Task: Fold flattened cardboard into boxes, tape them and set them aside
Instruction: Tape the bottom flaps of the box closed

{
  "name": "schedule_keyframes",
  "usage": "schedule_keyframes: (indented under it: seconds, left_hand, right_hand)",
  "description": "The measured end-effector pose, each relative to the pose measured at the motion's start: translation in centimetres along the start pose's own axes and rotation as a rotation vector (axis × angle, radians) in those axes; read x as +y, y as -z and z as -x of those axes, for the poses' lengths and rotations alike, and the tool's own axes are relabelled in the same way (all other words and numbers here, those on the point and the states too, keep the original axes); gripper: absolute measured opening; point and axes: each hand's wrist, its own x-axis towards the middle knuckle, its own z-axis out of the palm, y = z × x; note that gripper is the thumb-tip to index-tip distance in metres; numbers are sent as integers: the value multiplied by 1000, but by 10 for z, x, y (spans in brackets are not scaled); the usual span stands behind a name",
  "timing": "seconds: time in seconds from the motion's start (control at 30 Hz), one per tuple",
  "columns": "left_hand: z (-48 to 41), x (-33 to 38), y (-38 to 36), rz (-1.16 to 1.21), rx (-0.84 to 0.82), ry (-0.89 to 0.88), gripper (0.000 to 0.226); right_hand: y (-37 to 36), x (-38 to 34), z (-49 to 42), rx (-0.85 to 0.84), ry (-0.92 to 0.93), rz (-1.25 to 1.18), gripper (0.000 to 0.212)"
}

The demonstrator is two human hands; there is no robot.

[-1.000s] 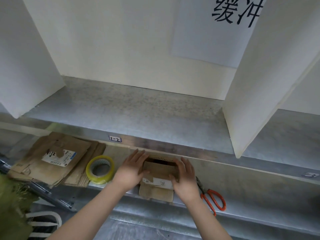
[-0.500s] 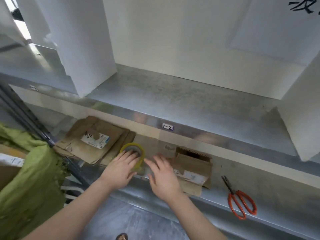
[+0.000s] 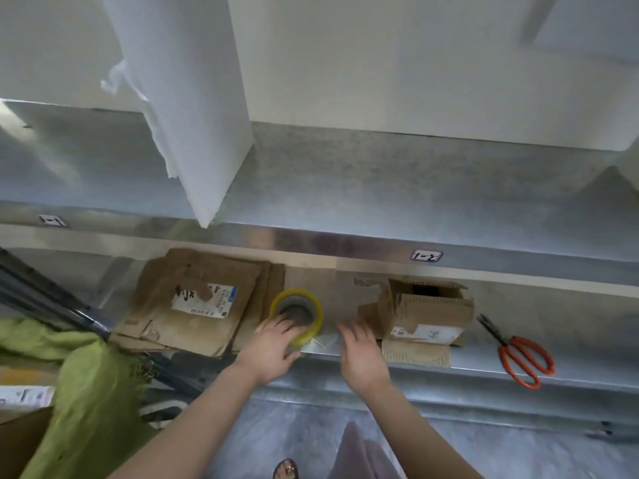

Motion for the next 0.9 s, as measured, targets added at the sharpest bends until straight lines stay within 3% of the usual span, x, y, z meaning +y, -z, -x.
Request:
schedule_keyframes:
  seconds: [0.27,0.37,0.5,0.63,0.73,0.83,0.9]
  left_hand:
    - [-11,-13,-4,64,110,-45,50]
    - [-13,-16,-8,106,127,-44,50]
    - [-13,-16,1,142,122,-31,44]
    - [-10,-15,28,273,155,-57,35]
    - [-7,-5,54,373,126,-46,52]
    - [-2,4,69,358,-12,-29,52]
    - [-2,7,70,322,-83,-50,64]
  right_hand:
    - [-7,9,-19,-89,4,4,31]
    - [-6,10,-21,-29,-14,-40,18]
    - [-2,6,-18,-19,-4,-49,16]
    - [4,-1,-12,144,-88,-222,15]
    - [16,-9,-6,187,-122,-372,14]
    - [32,-11,6,168,-149,-484,13]
    - [42,-5,14,200,-175,-516,15]
